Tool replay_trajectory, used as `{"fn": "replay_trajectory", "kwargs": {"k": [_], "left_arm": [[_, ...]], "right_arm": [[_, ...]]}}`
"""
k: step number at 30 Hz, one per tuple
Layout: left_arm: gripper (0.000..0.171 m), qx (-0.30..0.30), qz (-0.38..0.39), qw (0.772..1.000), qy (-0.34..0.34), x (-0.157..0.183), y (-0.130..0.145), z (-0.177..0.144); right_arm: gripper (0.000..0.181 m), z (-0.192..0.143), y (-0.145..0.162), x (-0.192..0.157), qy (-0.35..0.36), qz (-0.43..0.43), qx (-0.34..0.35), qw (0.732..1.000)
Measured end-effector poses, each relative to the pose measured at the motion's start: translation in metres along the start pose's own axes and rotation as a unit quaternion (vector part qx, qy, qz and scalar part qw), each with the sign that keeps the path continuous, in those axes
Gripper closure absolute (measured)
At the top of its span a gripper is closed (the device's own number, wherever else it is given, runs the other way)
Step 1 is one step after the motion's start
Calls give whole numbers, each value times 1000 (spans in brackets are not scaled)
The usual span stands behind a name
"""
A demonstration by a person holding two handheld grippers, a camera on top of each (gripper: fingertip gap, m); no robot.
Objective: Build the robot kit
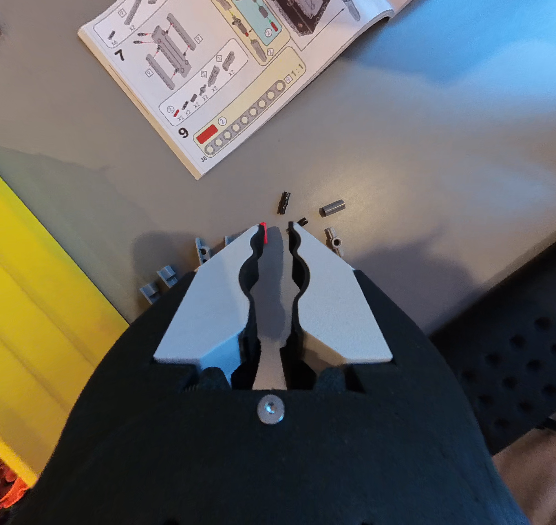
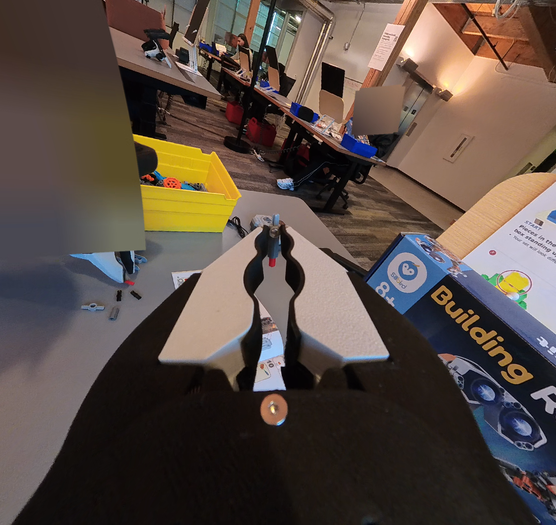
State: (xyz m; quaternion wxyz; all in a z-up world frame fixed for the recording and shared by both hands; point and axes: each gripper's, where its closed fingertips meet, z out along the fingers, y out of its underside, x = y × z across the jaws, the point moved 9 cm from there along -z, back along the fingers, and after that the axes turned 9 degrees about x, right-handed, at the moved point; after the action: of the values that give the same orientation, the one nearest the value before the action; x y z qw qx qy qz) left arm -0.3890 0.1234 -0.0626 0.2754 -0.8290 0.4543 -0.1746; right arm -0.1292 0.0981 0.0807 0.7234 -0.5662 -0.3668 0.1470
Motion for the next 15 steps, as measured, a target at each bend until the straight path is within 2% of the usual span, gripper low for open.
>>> {"fn": "replay_trajectory", "kwargs": {"k": [9,15], "left_arm": [[158,14,-8,998,62,15,-3,-11],[158,4,-4,999,42,19,8,-23]], "right_arm": [[175,1,1,-1,-5,2,-2,1000],[175,6,4,-6,-18,0,-11,1000]]}}
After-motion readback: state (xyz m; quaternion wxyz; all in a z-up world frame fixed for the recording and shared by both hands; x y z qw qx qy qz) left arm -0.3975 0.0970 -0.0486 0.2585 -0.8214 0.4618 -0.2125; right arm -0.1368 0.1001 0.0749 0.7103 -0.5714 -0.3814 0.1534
